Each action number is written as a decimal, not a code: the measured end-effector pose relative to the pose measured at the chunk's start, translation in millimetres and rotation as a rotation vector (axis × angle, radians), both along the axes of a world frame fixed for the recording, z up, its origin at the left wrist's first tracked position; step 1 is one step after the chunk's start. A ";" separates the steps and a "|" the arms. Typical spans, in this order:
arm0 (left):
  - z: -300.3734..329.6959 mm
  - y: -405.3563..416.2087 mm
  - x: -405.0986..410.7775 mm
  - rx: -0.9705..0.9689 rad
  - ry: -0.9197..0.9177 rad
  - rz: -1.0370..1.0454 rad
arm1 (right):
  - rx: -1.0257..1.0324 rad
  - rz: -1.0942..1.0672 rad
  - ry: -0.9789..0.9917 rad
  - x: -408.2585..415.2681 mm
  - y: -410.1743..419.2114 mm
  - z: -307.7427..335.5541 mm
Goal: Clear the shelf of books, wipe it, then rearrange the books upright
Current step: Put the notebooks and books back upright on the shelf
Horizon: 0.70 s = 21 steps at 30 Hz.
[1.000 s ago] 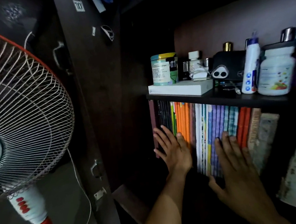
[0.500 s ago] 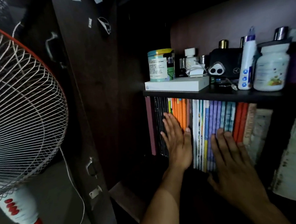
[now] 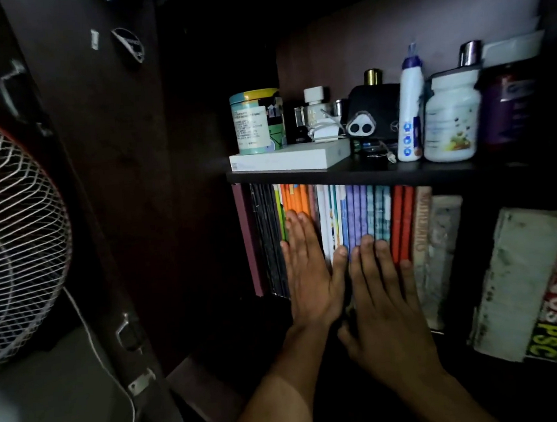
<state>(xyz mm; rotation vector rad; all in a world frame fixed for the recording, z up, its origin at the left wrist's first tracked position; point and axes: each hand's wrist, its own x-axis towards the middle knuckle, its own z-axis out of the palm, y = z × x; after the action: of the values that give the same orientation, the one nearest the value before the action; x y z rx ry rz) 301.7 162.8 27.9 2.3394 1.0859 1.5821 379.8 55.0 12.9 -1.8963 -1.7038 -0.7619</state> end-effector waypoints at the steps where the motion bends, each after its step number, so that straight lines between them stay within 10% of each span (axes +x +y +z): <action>1: 0.7 0.2 -1.6 -0.002 0.006 0.004 | -0.001 0.006 0.008 -1.1 0.4 0.3; 13: 1.2 -7.5 0.5 0.135 -0.159 -0.029 | 0.160 0.112 0.050 5.9 2.0 6.9; 21: 2.0 -13.4 7.6 0.193 0.203 -0.077 | 0.196 0.316 0.210 20.4 -6.5 15.7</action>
<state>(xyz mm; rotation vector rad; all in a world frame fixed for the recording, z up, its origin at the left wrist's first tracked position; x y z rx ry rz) 309.3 149.3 29.9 2.6829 0.9007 1.5105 400.2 48.4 28.6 -1.4736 -1.6745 -0.5620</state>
